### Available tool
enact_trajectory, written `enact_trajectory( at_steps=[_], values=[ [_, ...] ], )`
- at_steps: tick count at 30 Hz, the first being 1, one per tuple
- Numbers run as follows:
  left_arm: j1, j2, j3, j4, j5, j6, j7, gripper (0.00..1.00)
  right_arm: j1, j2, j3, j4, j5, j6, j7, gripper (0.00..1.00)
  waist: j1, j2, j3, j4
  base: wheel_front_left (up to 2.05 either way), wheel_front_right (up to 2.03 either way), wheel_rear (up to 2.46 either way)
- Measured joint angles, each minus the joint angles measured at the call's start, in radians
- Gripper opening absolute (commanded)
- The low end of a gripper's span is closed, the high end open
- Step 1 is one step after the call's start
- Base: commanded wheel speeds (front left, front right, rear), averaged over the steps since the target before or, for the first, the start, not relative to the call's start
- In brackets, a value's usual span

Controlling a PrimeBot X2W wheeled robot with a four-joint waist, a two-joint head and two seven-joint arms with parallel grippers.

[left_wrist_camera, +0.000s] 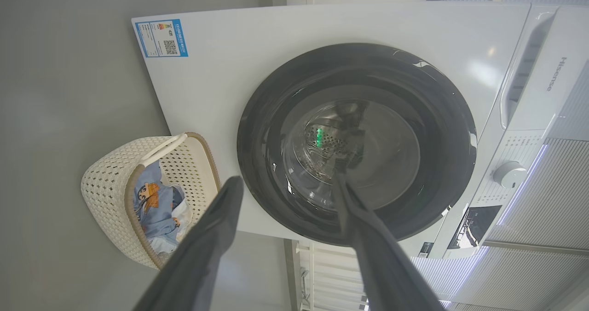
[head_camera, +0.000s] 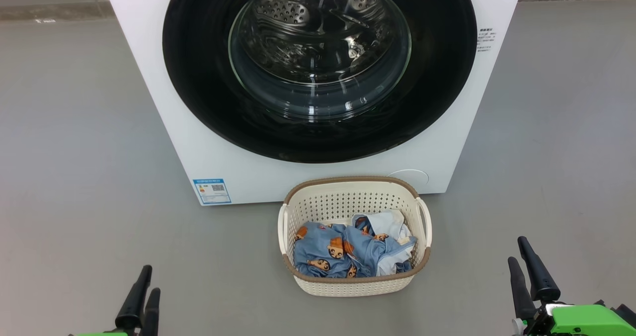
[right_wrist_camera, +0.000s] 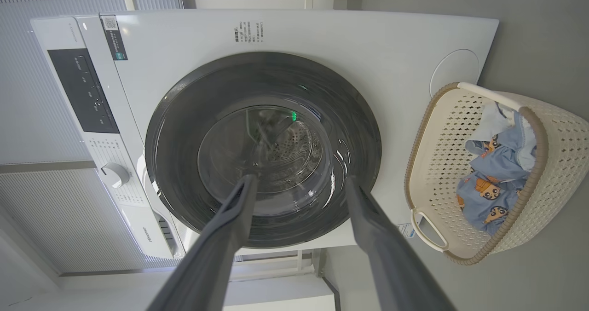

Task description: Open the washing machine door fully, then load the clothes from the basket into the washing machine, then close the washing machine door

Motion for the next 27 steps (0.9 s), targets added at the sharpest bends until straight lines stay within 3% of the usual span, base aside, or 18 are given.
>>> enact_trajectory(
  at_steps=[13,27],
  values=[
    [-0.017,0.004,-0.021,-0.036,0.011,0.0,-0.035,1.0,-0.005,-0.001,0.032,-0.035,-0.001,0.0,-0.037,1.0,0.0,0.0,0.004,-0.002,0.0,0.0,0.0],
    [-0.035,0.035,-0.066,-0.065,0.096,0.0,-0.085,1.0,-0.029,-0.001,0.055,-0.062,-0.073,0.0,-0.079,1.0,-0.0001,0.0,0.006,-0.004,0.0,0.0,0.0]
  ],
)
